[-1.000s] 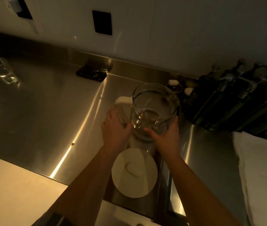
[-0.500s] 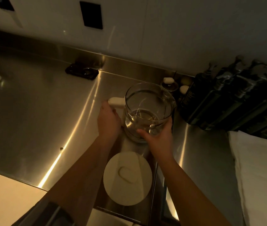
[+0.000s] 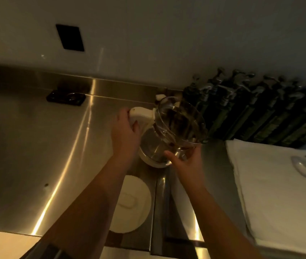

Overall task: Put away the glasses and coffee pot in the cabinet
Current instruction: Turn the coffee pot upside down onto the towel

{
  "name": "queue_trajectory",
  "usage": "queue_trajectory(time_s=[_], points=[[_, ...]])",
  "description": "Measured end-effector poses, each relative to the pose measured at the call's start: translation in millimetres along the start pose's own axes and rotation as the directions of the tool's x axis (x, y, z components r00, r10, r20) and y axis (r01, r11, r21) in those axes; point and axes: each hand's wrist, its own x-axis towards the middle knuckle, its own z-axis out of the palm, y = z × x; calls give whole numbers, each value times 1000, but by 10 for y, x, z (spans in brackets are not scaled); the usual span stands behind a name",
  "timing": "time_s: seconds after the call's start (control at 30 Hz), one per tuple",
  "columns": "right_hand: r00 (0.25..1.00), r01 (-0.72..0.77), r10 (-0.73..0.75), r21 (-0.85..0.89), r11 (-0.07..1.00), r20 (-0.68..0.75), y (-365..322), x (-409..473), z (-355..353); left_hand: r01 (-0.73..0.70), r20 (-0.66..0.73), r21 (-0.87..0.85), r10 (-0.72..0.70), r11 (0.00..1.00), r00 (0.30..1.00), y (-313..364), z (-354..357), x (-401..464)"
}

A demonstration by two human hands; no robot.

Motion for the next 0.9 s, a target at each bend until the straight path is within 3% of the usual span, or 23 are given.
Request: queue_trajectory(time_s=[0.2, 0.43, 0.7, 0.8, 0.9], points=[[990, -35, 37, 19, 999, -138, 81, -249, -702, -30, 195, -120, 53, 992, 979, 568, 368, -384], [977, -116, 110, -25, 993, -182, 129, -399, -1542, -51, 333, -196, 115, 979, 936, 1162, 777, -805], [966, -182, 199, 111, 977, -168, 283, -265, -2437, -162, 319, -31, 163, 986, 934, 1925, 1368, -1218], [972, -65, 50, -58, 996, -230, 187, -140, -2877, -172, 305, 47, 150, 984, 940, 2196, 1643, -1358], [965, 196, -248, -399, 896, -83, 83, 115, -3326, -236, 318, 139, 182, 962, 930, 2445, 1922, -1496]])
